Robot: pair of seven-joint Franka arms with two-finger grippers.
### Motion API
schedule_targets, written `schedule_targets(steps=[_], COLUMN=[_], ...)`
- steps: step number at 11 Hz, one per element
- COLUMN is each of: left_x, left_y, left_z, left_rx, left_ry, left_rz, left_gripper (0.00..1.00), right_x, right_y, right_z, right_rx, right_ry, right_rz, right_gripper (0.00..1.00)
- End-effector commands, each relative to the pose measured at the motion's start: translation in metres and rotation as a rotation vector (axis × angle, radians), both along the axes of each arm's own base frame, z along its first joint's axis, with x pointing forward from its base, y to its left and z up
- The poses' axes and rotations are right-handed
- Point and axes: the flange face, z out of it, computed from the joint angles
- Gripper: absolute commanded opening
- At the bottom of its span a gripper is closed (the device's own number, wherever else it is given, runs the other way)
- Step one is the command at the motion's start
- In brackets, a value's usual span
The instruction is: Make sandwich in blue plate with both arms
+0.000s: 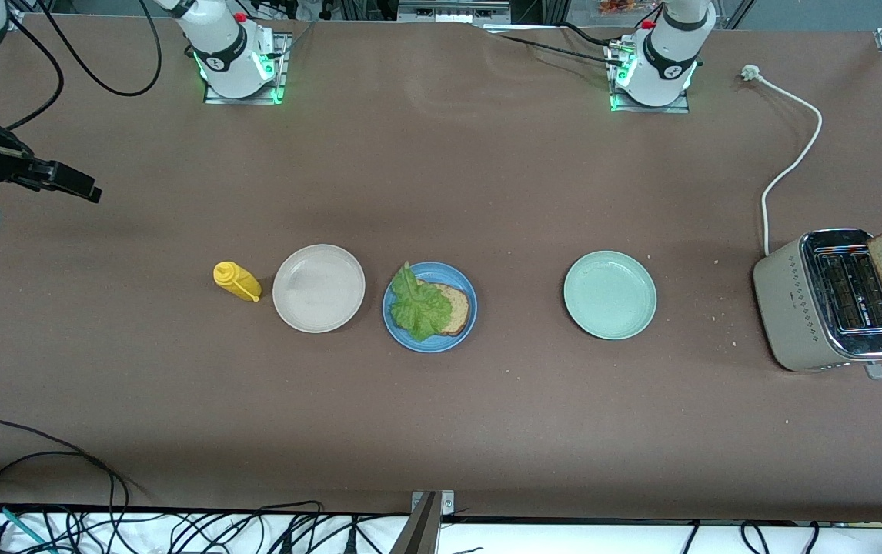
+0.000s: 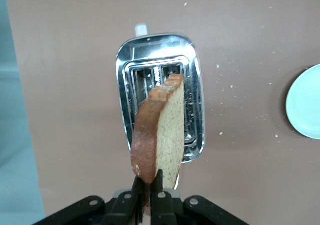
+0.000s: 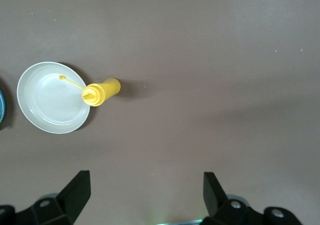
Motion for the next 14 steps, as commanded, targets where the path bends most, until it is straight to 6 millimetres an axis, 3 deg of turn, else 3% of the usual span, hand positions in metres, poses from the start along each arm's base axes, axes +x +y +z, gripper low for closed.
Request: schedule_targets(steps=[1,3,5,9,11,14], left_x=[0.010,0.019,0.027,0.043,0.047,0.053], left_y=[-0.028,-0.064,-0.099,-0.189,-0.225,-0.282], left_z=[0.007,0.002,-0.005,-0.048,-0.079,-0.104], left_rx=[-0.007,-0.030,-0.090,-0.259,-0.422,-0.498], left_ry=[0.000,0.004,-0.001,0.049,0.105,0.157], left_rz=[-0.062,-0.111,-0.105,-0.047,-0.013,0.010], left_gripper=[0.00,0.00,0.00,0.00,0.00,0.00], right_x=[-0.027,-0.025,-0.008,-0.005,-0.003,-0.003], right_y=[-0.009,-0.008,-0.004,0.007,0.007,0.006], right_z=[0.012,0.018,0.025,0.025,0.025,0.025], right_rx=[-0.003,-0.004,-0.018,-0.022,-0.025,-0.027], right_ry=[-0.039,-0.053,-0.069,-0.045,-0.050,-0.051], right_rz=[0.019,0.035,0.045,0.063,0.062,0.060], right_gripper=[1.00,1.00,1.00,1.00,1.00,1.00])
